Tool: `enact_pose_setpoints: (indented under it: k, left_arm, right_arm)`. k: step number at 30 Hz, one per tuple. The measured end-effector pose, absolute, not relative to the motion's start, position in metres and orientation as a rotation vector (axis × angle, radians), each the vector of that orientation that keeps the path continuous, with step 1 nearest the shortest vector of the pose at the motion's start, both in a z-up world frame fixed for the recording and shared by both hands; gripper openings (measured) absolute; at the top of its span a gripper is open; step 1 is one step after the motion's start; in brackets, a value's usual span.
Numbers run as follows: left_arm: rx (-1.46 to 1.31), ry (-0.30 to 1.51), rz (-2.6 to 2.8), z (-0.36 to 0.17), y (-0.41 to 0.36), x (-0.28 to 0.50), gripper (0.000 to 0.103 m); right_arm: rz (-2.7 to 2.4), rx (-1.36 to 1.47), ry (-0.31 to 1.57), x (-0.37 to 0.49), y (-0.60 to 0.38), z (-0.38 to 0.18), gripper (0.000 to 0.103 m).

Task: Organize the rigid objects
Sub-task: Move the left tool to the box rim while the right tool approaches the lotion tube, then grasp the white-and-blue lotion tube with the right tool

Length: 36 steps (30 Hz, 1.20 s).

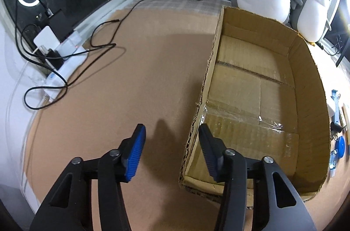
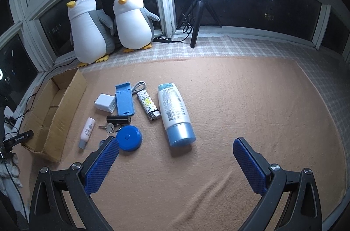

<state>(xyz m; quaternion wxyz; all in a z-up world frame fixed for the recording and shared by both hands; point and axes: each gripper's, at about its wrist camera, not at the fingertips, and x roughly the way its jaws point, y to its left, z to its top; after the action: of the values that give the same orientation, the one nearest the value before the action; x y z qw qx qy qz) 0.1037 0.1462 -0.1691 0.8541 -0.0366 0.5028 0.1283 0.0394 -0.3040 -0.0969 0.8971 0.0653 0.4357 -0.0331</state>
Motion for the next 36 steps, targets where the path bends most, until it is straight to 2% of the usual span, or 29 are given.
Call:
enact_pose_setpoints:
  k: [8, 13, 19, 23, 28, 32, 36]
  left_arm:
    - [-0.056, 1.08, 0.248, -0.179, 0.14, 0.111, 0.031]
    - [-0.056, 1.093, 0.238, -0.185, 0.14, 0.115, 0.027]
    - [-0.048, 1.09, 0.237, -0.185, 0.139, 0.115, 0.026]
    - [-0.034, 1.089, 0.237, -0.185, 0.137, 0.115, 0.026]
    - [-0.034, 1.089, 0.24, -0.185, 0.135, 0.113, 0.026]
    - [-0.033, 1.09, 0.241, -0.184, 0.136, 0.114, 0.026]
    - [-0.032, 1.09, 0.24, -0.185, 0.137, 0.114, 0.026]
  right_arm:
    - [-0.065, 0.117, 0.92, 0.054, -0.315, -0.111, 0.102]
    - [-0.052, 0.077, 0.924, 0.069, -0.316, -0.122, 0.102]
    - [-0.034, 0.019, 0.913, 0.089, -0.313, -0.135, 0.101]
    - [-0.042, -0.014, 0.926, 0.104, -0.311, -0.147, 0.092]
    - [-0.021, -0.051, 0.95, 0.119, -0.306, -0.162, 0.089]
    - [-0.014, -0.072, 0.973, 0.128, -0.304, -0.172, 0.08]
    - [-0.01, -0.089, 0.983, 0.134, -0.303, -0.178, 0.078]
